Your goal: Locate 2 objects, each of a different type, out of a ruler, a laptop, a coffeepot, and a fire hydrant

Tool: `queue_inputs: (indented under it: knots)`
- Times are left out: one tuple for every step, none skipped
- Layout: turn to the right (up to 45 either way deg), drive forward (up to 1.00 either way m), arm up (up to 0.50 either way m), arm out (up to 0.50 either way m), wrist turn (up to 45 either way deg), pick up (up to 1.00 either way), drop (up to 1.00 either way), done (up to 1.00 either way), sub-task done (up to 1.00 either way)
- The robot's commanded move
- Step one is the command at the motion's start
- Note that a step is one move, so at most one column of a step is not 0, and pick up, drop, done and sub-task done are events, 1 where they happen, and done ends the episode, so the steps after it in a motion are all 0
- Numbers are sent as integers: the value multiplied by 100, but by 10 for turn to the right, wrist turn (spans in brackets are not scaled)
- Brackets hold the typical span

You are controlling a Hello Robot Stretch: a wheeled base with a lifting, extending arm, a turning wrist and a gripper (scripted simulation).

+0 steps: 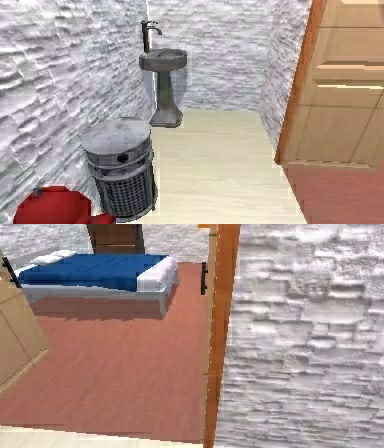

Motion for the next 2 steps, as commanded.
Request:
queue_inputs:
  knots:
    - [450,0,0,0,0,0,0,0,0]
    - [120,0,0,0,0,0,0,0,0]
